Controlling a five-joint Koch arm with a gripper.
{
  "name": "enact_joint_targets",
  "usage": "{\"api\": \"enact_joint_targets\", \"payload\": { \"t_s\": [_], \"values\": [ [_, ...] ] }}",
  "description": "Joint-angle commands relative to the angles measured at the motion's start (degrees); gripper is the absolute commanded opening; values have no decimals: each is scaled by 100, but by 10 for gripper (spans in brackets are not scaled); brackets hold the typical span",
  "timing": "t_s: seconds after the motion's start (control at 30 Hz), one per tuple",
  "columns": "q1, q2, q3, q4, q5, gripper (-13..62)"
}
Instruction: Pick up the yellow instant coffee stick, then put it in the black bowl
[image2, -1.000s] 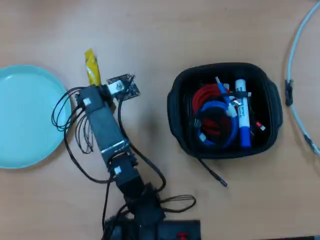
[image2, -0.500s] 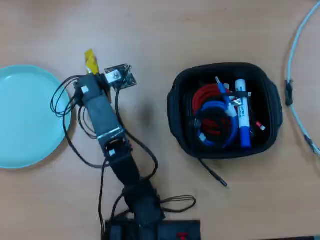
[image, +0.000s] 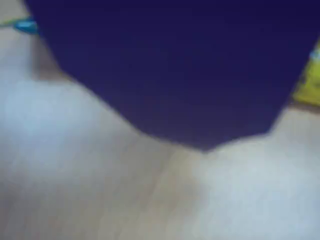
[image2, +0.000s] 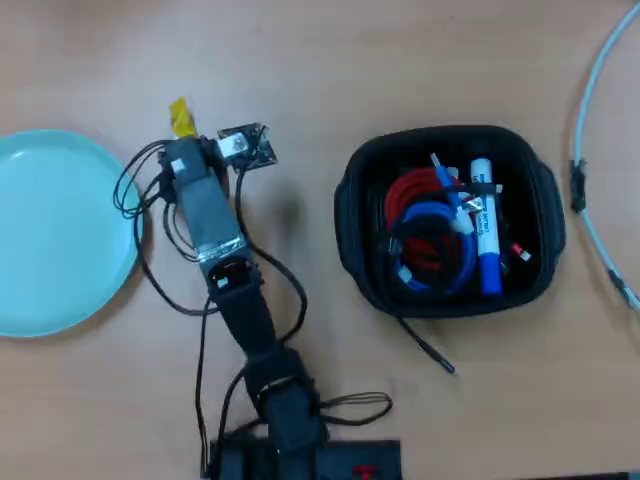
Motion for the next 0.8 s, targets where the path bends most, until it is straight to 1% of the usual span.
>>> {"api": "enact_joint_targets", "payload": {
  "t_s": [0.0,0.2,0.5,0.57,0.63,0.7,0.77],
  "values": [
    [114,18,-589,-44,-114,434],
    [123,-158,-589,-9,-132,435],
    [70,-237,-536,26,-88,412],
    [26,-237,-527,26,-88,383],
    [-44,-246,-519,26,-88,331],
    [-97,-246,-519,26,-79,256],
    [-158,-255,-510,35,-53,155]
  ]
}}
